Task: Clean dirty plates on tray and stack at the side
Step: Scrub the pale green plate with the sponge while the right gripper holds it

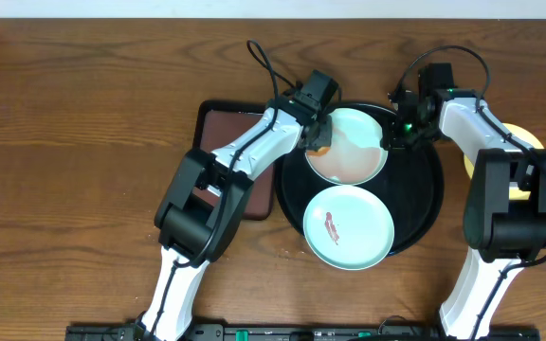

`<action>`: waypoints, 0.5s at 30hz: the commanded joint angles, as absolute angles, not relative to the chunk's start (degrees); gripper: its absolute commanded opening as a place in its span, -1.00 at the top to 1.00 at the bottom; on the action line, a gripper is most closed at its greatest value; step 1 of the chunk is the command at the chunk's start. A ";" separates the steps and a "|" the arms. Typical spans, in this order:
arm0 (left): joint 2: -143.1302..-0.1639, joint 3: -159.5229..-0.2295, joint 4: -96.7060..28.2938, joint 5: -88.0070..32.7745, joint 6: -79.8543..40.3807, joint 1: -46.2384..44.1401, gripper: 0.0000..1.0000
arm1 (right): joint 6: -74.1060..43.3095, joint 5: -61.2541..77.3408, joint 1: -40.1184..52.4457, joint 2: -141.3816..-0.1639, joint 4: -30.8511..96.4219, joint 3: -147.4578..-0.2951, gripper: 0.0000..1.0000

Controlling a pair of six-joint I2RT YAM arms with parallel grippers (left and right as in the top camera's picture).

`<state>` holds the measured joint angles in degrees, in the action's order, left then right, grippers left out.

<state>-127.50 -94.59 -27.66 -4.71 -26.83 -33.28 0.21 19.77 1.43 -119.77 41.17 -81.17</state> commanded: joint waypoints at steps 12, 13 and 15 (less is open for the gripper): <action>-122.28 -93.69 -30.37 -4.93 -25.91 -29.89 0.86 | -0.14 19.46 2.31 -119.04 41.17 -81.19 0.97; -120.25 -93.69 -31.66 -4.93 -25.96 -29.12 0.85 | -0.16 19.49 2.31 -118.26 40.91 -81.21 0.97; -115.98 -93.69 -34.72 -5.17 -25.98 -27.62 0.85 | -0.14 19.51 2.33 -117.12 40.56 -81.21 0.97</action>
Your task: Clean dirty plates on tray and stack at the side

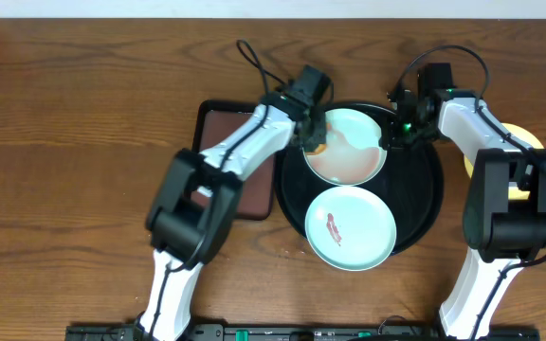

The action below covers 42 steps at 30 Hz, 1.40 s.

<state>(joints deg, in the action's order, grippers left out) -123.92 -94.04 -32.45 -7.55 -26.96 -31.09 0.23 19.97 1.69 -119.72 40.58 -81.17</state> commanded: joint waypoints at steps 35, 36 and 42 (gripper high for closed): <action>-81.52 -84.14 -60.86 -18.13 -16.19 -1.61 -0.58 | 1.45 -11.46 33.32 -101.41 30.92 -88.82 0.97; -79.96 -84.14 -61.17 -17.93 -16.03 -1.10 -0.59 | 1.98 -13.04 34.15 -101.43 30.39 -88.82 0.98; -73.12 -84.14 -63.35 -14.31 -15.88 0.36 -0.63 | 13.32 -25.54 40.03 -101.41 26.09 -88.82 0.98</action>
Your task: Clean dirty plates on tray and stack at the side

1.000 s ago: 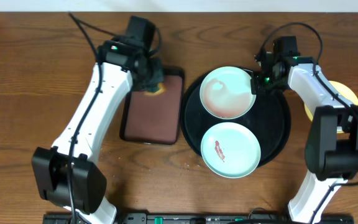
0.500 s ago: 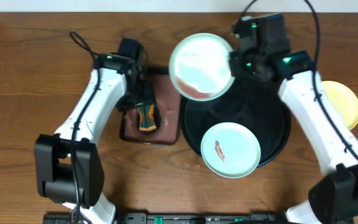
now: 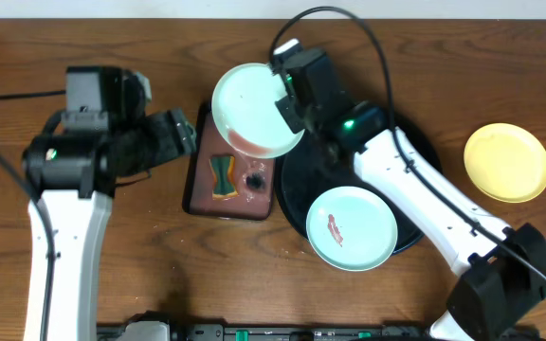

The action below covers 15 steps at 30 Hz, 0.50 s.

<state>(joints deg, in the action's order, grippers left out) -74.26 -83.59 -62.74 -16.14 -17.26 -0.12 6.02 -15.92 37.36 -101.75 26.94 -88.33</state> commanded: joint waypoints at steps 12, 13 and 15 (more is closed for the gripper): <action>-69.97 -84.14 -64.31 -9.06 -15.86 0.36 -0.65 | 32.38 -49.50 53.71 -101.38 22.44 -88.82 0.98; -69.97 -84.14 -64.49 -8.73 -15.86 0.36 -0.65 | 33.12 -51.24 54.26 -101.38 21.91 -88.82 0.98; -69.97 -84.14 -64.95 -7.35 -15.88 0.36 -0.65 | 34.68 -53.21 54.94 -101.38 21.41 -88.82 0.98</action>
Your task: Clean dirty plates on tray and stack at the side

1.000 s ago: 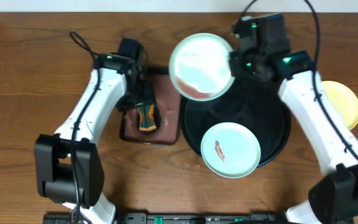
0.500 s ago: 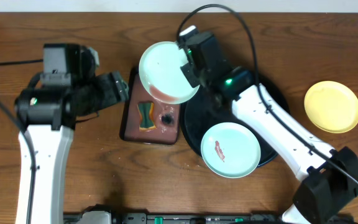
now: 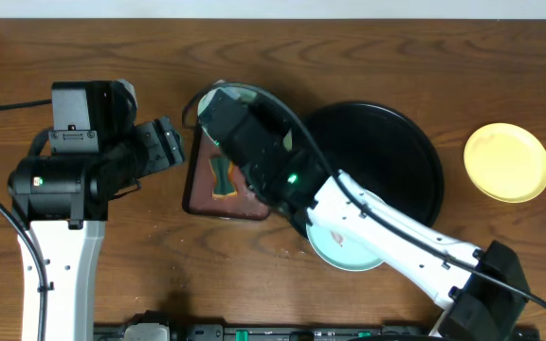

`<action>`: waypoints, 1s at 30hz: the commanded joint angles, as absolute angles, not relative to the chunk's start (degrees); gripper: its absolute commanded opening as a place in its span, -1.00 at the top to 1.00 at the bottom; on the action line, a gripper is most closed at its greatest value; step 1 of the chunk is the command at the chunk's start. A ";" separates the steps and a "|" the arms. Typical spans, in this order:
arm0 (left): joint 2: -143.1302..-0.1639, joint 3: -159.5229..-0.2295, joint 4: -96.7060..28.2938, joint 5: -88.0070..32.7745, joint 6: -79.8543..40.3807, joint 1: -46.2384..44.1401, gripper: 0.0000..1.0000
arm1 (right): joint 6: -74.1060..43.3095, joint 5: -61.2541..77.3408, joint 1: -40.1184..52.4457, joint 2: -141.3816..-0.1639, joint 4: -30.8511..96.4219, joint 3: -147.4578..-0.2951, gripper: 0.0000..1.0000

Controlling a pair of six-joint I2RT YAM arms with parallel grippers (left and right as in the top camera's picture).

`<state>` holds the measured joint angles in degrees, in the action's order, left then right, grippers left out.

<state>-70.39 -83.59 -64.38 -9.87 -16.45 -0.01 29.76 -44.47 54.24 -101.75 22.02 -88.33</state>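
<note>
My right gripper (image 3: 226, 116) reaches far left over the brown rectangular tray (image 3: 200, 180), its fingers hidden under the wrist. It holds a pale teal plate (image 3: 220, 92), tilted so that only the rim shows at the tray's far end. Food scraps (image 3: 219, 176) lie on the brown tray. A second teal plate (image 3: 335, 248) with a red smear sits on the round black tray (image 3: 396, 152), half covered by my right arm. My left gripper (image 3: 167, 145) hangs open just left of the brown tray, holding nothing.
A yellow plate (image 3: 507, 162) lies on the wooden table at the right, beside the black tray. My right arm crosses the table diagonally from the bottom right corner. The left arm's base stands at the bottom left.
The right arm has moved the teal plate left and lower over the brown tray and tilted it, so its face no longer shows. My left gripper has shifted slightly down and left.
At first both grippers were at the far teal plate on the black tray, the left one at an orange scrap on it. Later the right gripper held that plate up near the brown tray, scraps lay on that tray, and the left arm was back at the left.
</note>
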 commanded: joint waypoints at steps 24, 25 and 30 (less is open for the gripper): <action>-70.00 -83.74 -66.24 -6.35 -15.88 0.36 -0.66 | 37.36 -56.77 57.10 -101.38 15.90 -88.82 0.98; -70.00 -83.74 -66.24 -6.37 -15.88 0.36 -0.66 | 37.32 -56.75 57.08 -101.38 15.70 -88.82 0.98; -70.00 -83.74 -66.24 -6.37 -15.88 0.36 -0.67 | 36.16 -56.55 56.97 -101.38 15.42 -88.82 0.98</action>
